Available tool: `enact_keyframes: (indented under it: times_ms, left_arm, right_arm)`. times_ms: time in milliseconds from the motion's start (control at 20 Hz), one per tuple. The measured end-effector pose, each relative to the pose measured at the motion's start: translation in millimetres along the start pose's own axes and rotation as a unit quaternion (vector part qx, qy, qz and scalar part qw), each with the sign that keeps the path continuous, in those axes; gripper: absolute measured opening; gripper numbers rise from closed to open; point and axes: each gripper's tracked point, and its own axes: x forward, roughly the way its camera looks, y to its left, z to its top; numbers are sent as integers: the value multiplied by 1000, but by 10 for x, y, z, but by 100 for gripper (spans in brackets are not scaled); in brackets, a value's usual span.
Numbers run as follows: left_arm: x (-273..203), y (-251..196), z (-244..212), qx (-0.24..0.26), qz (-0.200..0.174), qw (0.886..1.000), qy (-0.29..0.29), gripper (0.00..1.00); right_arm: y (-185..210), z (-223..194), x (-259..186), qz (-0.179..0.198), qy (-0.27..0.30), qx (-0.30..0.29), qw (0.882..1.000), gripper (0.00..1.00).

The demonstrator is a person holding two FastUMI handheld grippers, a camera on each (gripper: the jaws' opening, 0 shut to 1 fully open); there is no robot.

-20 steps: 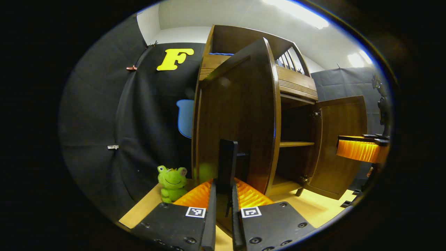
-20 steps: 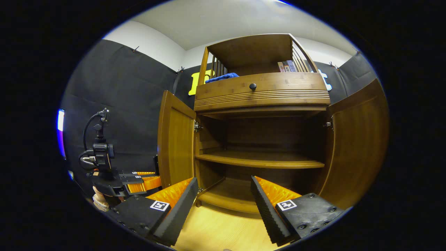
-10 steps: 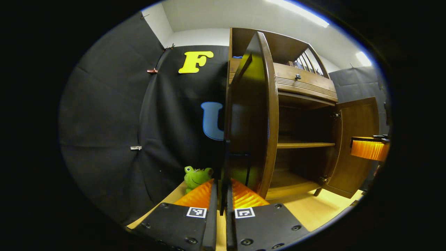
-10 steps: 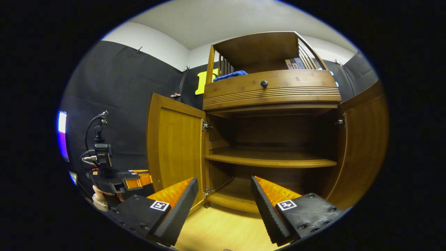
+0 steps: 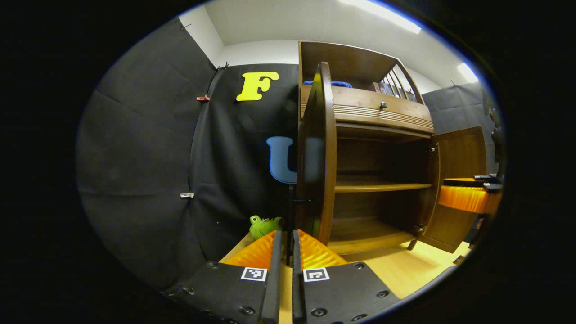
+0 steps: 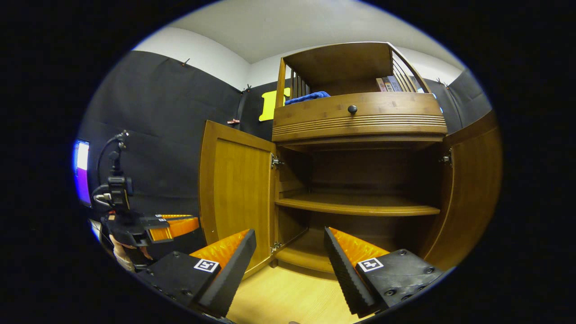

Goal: Open the right door of the double-door shoe cabinet with the right hand, and open the left door with the left hand.

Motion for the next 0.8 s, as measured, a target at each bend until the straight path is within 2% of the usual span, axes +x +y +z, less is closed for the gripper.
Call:
enact_keyframes:
  times_ms: [50, 200, 250, 400, 500, 650, 800]
  left_arm:
    - [-89, -111, 48, -2, -17, 1000, 1, 15]
    - [-239, -447, 244, -4, -62, 998, -15, 12]
    - [-260, -554, 276, 0, -74, 997, -17, 20]
    - [-310, -925, 278, 24, -116, 993, -10, 24]
    - [-312, -1113, 305, 35, -136, 990, -11, 35]
    - [-292, -1407, 307, 39, -165, 985, -13, 63]
    - [-232, -1579, 370, 38, -174, 984, -22, 91]
  right_arm:
    - [-38, 1, -42, -5, 1, -2, 1000, 96]
    - [-157, 31, -211, -24, -1, -4, 1000, 96]
    - [-198, 51, -269, -31, -1, -4, 1000, 96]
    - [-363, 119, -493, -57, -3, -12, 998, 96]
    - [-461, 182, -639, -74, -9, -22, 997, 96]
    - [-604, 251, -857, -96, -15, -30, 995, 96]
    - [-753, 272, -1052, -117, -18, -35, 992, 96]
